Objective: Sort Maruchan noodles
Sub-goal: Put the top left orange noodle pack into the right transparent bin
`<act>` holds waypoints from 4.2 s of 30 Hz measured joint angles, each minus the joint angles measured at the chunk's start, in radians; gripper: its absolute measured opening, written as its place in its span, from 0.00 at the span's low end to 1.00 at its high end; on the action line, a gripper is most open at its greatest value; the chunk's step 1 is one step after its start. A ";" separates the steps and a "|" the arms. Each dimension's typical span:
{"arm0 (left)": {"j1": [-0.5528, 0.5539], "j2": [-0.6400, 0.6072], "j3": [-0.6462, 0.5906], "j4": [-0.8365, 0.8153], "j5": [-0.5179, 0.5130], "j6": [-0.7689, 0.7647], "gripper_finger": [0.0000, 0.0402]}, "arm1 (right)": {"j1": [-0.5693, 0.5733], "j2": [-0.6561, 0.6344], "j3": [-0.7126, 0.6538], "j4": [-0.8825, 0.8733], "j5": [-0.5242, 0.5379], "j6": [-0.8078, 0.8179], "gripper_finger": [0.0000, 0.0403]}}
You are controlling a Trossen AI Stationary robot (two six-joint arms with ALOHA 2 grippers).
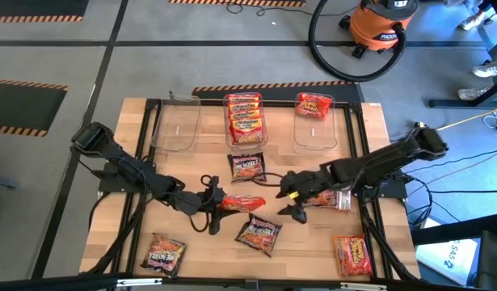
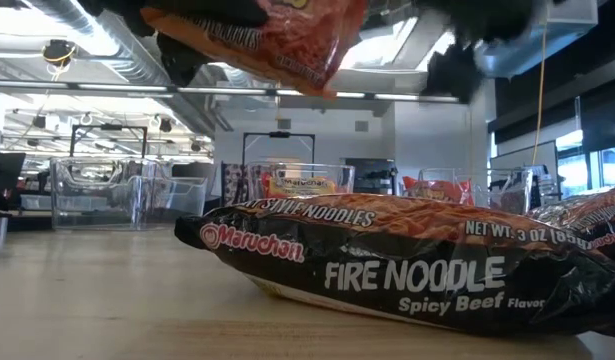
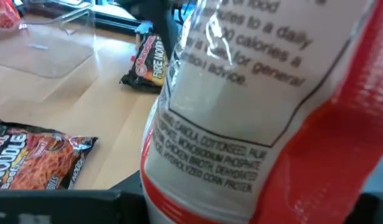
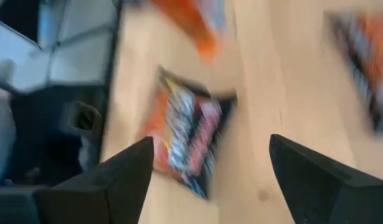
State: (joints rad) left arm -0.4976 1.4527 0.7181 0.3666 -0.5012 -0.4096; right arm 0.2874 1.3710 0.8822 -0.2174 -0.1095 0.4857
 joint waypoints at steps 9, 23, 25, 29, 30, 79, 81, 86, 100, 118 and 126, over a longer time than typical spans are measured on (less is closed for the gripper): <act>0.015 0.013 0.000 -0.011 -0.002 -0.008 0.37 | 0.000 0.007 0.275 0.011 0.201 -0.205 0.73; 0.018 0.013 0.000 -0.013 -0.005 -0.010 0.37 | -0.027 0.382 0.758 -0.357 0.154 -0.278 0.73; 0.018 0.013 0.000 -0.014 -0.005 -0.010 0.37 | -0.027 0.417 0.783 -0.392 0.121 -0.282 0.73; 0.017 0.013 0.000 -0.012 -0.002 -0.011 0.38 | -0.025 0.466 0.793 -0.393 0.099 -0.281 0.73; 0.017 0.013 0.000 -0.017 -0.004 -0.016 0.38 | -0.025 0.471 0.793 -0.393 0.098 -0.281 0.73; 0.019 -0.125 0.001 -0.251 0.082 -0.004 0.55 | -0.048 0.473 0.792 -0.618 0.154 -0.420 0.23; 0.019 -0.128 0.001 -0.277 0.083 0.004 0.55 | -0.063 0.462 0.792 -0.673 0.162 -0.431 0.24; 0.042 -0.128 0.001 -0.283 0.162 0.116 0.55 | -0.121 0.446 0.792 -0.763 0.145 -0.500 0.22; 0.304 -0.152 -0.026 -0.293 0.395 0.293 0.55 | -0.456 0.283 0.675 -0.880 0.097 -0.664 0.23; 0.465 -0.223 -0.104 -0.245 0.415 0.341 0.55 | -1.006 0.003 0.346 -0.802 0.089 -0.933 0.23; 0.476 -0.223 -0.104 -0.239 0.414 0.341 0.55 | -1.167 0.077 0.346 -0.738 0.023 -1.116 0.23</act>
State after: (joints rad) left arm -0.0216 1.2301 0.6140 0.1276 -0.0868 -0.0689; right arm -0.8795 1.4480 1.2282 -0.9551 -0.0869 -0.6300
